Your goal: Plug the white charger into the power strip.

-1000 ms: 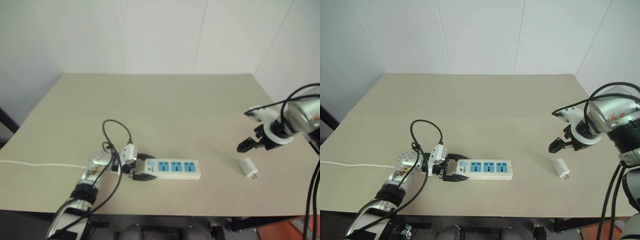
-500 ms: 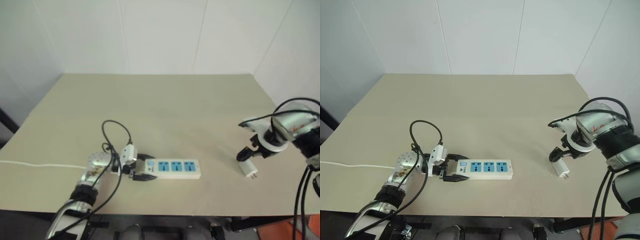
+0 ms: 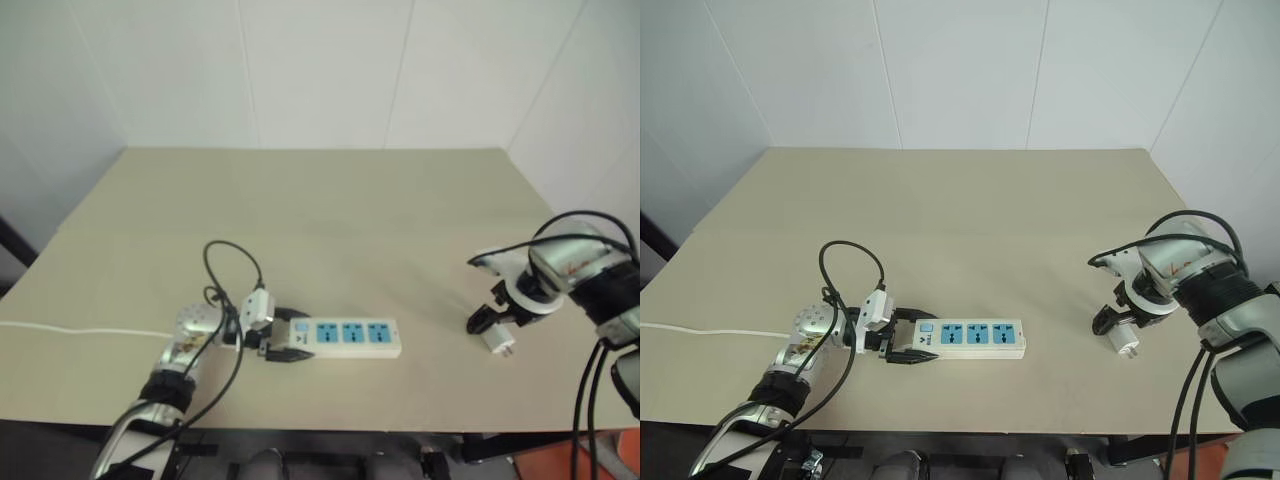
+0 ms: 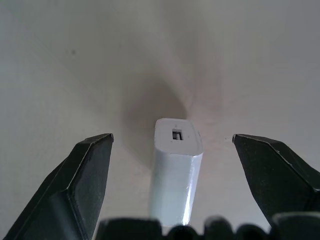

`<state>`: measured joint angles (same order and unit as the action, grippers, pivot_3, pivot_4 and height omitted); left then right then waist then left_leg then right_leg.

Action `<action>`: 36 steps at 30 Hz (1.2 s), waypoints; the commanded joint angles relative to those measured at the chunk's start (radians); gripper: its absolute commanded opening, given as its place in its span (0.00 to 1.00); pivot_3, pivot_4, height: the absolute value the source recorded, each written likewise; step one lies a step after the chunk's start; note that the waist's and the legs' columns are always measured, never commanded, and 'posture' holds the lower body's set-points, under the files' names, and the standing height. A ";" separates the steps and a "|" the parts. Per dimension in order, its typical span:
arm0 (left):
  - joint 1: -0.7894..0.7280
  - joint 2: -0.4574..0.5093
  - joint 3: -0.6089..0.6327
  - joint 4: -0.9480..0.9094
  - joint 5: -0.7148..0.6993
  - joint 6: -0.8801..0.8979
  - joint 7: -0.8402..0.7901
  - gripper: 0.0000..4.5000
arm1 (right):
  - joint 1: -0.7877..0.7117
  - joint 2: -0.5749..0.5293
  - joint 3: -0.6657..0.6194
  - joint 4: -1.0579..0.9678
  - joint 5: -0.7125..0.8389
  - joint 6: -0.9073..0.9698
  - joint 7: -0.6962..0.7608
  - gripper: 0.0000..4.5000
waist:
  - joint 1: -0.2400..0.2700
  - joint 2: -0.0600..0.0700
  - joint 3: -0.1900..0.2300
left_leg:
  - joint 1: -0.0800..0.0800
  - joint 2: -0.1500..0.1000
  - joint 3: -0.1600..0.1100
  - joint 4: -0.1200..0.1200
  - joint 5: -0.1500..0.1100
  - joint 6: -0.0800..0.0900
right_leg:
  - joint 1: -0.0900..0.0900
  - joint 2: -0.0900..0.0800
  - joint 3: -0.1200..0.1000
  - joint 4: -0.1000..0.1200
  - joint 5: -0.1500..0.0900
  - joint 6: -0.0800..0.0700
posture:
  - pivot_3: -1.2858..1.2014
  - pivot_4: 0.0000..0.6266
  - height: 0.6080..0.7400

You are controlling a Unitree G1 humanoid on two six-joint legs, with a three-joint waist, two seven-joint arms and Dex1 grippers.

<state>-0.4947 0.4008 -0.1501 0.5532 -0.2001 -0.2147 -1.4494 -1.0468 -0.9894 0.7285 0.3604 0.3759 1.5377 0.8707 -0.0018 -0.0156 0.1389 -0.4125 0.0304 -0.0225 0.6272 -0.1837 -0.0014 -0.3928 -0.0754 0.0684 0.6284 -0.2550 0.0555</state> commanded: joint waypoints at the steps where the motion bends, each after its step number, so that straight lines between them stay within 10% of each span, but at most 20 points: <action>1: 0.024 0.008 -0.049 0.015 0.038 0.017 -0.009 0.73 | 0.008 0.002 -0.044 0.003 -0.012 0.011 -0.002 1.00 | -0.001 0.000 0.000 | 0.000 0.000 0.000 0.000 0.000 0.000 | 0.000 0.000 0.000 0.000 0.000 0.000 | 0.52 0.24 1.00; 22: 0.027 0.021 -0.058 0.012 0.046 0.015 -0.006 0.73 | 0.037 0.090 -0.142 0.062 -0.020 0.059 -0.082 1.00 | -0.010 0.000 0.000 | 0.004 0.000 -0.001 0.000 0.000 0.000 | 0.004 0.001 0.000 0.001 0.000 0.000 | 0.52 0.24 1.00; 33: 0.030 0.026 -0.058 0.011 0.041 0.021 -0.008 0.73 | 0.058 0.079 -0.155 0.011 -0.011 0.046 -0.078 0.27 | -0.011 0.000 0.000 | 0.005 0.001 -0.001 0.000 0.000 0.000 | 0.004 0.001 0.000 0.001 0.000 0.000 | 0.52 0.24 1.00; 36: 0.026 0.026 -0.057 0.016 0.041 0.021 -0.010 0.73 | 0.068 0.074 -0.170 -0.008 -0.011 0.040 -0.079 0.26 | -0.011 0.000 0.000 | 0.005 0.001 -0.001 0.000 0.000 0.000 | 0.004 0.001 0.000 0.001 0.000 0.000 | 0.52 0.24 1.00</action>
<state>-0.4938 0.4183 -0.1551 0.5529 -0.2003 -0.2105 -1.4447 -0.9870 -0.9084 0.5798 0.3801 0.3585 1.5820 0.7852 -0.0133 -0.0159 0.1387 -0.4076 0.0313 -0.0233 0.6271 -0.1837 -0.0014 -0.3889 -0.0740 0.0684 0.6293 -0.2551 0.0556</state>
